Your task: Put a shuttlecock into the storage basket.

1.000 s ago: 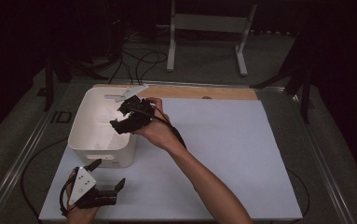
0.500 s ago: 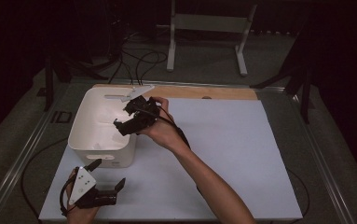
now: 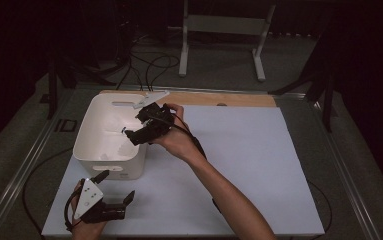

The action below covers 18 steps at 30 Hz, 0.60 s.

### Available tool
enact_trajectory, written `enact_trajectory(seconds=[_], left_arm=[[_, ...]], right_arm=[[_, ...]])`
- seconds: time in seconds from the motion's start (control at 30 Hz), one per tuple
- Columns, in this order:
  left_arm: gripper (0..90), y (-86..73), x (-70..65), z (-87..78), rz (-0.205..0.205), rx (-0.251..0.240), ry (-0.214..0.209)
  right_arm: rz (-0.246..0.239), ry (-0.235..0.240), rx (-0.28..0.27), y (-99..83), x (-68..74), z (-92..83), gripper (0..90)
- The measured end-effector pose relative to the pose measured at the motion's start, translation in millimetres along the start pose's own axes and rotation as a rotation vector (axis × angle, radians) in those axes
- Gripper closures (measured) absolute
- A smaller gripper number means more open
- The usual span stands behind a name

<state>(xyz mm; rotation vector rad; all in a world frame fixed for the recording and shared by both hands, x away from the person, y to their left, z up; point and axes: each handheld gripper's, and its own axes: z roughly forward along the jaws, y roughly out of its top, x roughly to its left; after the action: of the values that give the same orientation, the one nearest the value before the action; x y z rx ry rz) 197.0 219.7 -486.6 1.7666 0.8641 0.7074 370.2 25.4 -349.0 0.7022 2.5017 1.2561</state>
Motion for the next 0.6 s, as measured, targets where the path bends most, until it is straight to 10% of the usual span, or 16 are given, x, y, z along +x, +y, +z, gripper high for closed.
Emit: enact_trajectory(seconds=[0.6], left_arm=[[0.3,0.1,-0.2,0.0,0.000,-0.003,0.001]], right_arm=[[0.023,-0.021,-0.018,-10.0,-8.8,-9.6,9.2]])
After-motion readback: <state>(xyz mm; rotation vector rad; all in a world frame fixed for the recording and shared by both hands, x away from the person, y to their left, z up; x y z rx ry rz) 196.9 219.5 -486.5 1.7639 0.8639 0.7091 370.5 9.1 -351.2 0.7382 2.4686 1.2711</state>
